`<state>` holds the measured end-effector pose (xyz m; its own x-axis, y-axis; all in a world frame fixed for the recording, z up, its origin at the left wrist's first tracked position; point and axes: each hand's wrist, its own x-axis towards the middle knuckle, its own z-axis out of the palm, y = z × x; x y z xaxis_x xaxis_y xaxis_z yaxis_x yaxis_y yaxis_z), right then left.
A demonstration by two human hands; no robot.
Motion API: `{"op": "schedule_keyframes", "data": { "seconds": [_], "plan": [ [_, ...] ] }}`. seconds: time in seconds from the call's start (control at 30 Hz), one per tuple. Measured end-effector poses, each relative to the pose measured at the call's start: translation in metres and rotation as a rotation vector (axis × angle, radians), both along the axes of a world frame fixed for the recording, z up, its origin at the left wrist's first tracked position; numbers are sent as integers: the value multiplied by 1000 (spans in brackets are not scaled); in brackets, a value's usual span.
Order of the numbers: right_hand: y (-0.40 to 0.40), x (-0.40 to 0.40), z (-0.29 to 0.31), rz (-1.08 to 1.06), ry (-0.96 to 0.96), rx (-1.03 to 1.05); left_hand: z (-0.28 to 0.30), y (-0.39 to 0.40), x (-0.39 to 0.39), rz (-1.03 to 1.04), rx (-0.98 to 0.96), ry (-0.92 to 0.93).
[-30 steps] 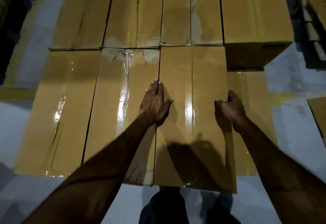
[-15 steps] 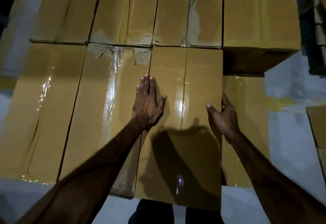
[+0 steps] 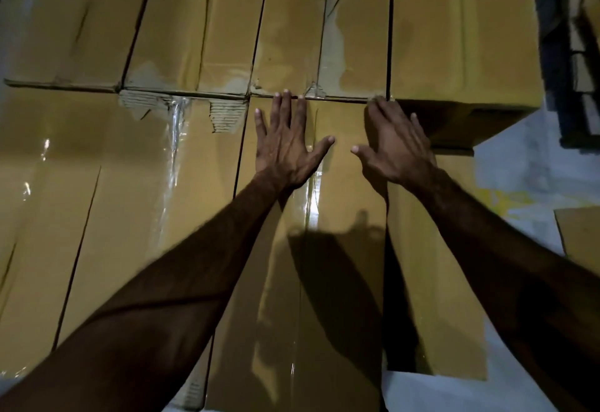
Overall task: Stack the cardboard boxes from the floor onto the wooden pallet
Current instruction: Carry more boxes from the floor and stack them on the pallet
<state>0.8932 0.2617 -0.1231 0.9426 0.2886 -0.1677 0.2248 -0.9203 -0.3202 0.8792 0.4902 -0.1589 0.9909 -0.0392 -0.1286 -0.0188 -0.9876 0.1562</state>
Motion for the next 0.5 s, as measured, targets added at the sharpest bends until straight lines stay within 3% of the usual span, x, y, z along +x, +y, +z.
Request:
{"op": "schedule_keyframes", "data": {
  "seconds": [0.17,0.5],
  "plan": [
    [-1,33,-8,53,31,-69,-1,7,17,7,33,-12],
    [5,23,-16,-29,-43,-65,-1,9,22,4,55,-34]
  ]
}}
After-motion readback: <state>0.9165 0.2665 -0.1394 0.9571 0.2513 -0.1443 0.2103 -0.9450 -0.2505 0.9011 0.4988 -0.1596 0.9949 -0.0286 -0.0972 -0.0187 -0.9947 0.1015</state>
